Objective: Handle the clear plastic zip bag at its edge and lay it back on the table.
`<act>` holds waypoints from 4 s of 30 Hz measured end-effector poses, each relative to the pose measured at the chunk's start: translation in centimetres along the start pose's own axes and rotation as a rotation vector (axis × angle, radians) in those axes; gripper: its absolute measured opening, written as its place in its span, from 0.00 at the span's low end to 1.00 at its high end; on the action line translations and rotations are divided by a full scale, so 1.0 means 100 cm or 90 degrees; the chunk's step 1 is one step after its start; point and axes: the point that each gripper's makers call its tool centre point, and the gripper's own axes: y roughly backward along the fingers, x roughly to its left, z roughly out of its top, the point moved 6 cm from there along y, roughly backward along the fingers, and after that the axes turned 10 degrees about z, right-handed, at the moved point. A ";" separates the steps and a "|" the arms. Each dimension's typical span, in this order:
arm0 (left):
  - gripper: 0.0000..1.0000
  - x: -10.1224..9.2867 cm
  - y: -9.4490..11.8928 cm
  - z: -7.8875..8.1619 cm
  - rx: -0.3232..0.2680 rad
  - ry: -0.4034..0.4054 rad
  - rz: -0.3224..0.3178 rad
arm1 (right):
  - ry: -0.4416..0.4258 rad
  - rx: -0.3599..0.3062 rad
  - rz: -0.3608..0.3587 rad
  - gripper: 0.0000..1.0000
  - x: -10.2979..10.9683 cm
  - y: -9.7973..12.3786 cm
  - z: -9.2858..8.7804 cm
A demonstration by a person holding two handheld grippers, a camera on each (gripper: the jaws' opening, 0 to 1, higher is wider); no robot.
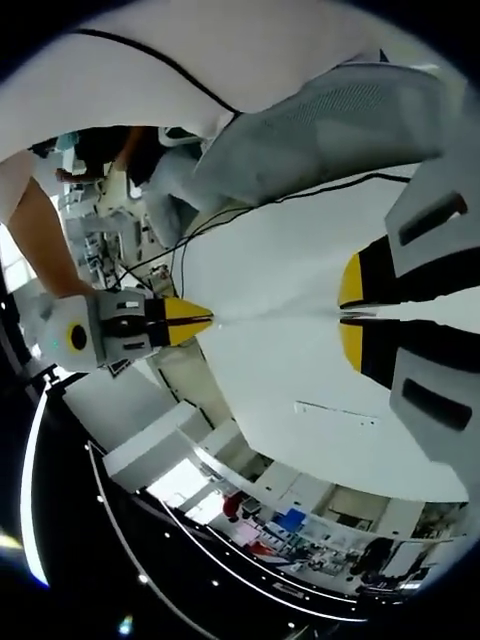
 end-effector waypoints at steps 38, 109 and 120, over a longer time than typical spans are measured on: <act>0.00 -0.007 -0.003 -0.003 0.066 -0.006 -0.005 | -0.011 -0.014 0.000 0.00 0.006 -0.008 -0.006; 0.00 -0.018 0.000 0.006 0.062 0.011 0.029 | 0.029 -0.091 0.008 0.03 0.010 -0.067 0.091; 0.00 -0.019 0.000 0.007 0.059 0.015 0.028 | 0.035 -0.090 0.003 0.00 0.009 -0.068 0.092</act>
